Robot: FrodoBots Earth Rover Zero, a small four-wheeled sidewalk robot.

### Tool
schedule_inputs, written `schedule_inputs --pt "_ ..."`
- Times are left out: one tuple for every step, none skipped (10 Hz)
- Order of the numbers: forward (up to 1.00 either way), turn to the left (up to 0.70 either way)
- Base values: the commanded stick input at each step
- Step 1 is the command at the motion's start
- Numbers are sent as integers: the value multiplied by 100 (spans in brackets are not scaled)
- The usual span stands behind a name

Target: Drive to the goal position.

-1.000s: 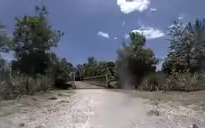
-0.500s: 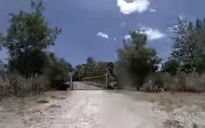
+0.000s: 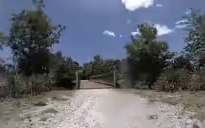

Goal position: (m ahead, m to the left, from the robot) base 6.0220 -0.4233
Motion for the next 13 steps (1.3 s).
schedule_inputs --pt "85 0" --pt "85 0" --pt "85 0" --pt "85 0" --pt "85 0" --pt "85 0" --pt "85 0" --pt "85 0" --pt "85 0" --pt "85 0" --pt "85 0" --pt "85 0" --pt "85 0"
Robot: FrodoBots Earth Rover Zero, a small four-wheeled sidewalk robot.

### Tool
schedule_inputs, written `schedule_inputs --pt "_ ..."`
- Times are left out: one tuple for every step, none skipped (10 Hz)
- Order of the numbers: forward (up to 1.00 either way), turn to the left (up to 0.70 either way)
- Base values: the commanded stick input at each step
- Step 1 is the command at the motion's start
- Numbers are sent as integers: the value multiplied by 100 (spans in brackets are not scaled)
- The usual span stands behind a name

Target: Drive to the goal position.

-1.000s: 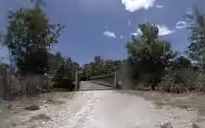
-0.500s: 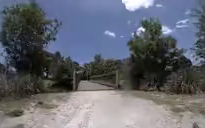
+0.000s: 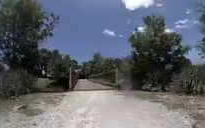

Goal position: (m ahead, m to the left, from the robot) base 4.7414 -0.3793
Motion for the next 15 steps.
schedule_inputs --pt "85 0" --pt "85 0" --pt "85 0" --pt "85 0" --pt "85 0" --pt "85 0" --pt "85 0" --pt "85 0" --pt "85 0" --pt "85 0" --pt "85 0" --pt "85 0" --pt "85 0" --pt "85 0" --pt "85 0"
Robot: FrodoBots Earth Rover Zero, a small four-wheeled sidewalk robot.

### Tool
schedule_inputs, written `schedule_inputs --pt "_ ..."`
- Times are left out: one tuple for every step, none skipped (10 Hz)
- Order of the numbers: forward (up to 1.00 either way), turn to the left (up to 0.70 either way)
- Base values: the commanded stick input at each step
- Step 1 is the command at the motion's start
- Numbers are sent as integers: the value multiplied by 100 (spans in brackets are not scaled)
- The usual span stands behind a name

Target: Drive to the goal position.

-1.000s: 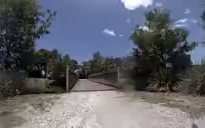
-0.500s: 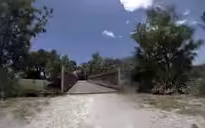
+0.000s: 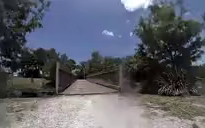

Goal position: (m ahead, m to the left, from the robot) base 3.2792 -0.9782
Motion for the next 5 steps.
schedule_inputs --pt "85 0" --pt "85 0" --pt "85 0" --pt "85 0" --pt "85 0"
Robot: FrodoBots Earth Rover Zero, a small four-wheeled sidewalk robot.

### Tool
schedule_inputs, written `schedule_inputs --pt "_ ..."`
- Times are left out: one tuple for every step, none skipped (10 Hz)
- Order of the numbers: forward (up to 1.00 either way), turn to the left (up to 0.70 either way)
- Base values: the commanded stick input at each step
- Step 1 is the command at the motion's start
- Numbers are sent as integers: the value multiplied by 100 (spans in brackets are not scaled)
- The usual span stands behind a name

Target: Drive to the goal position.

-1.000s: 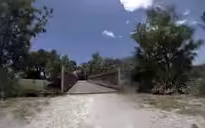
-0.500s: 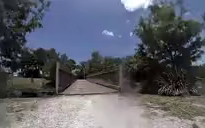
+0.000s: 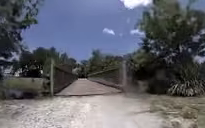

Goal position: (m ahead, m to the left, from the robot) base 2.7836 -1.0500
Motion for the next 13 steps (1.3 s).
schedule_inputs --pt "85 0" --pt "85 0" --pt "85 0" --pt "85 0" --pt "85 0" --pt "85 0" --pt "85 8" --pt "85 20" --pt "85 34" --pt "85 34" --pt "85 29" --pt "85 4" --pt "85 0"
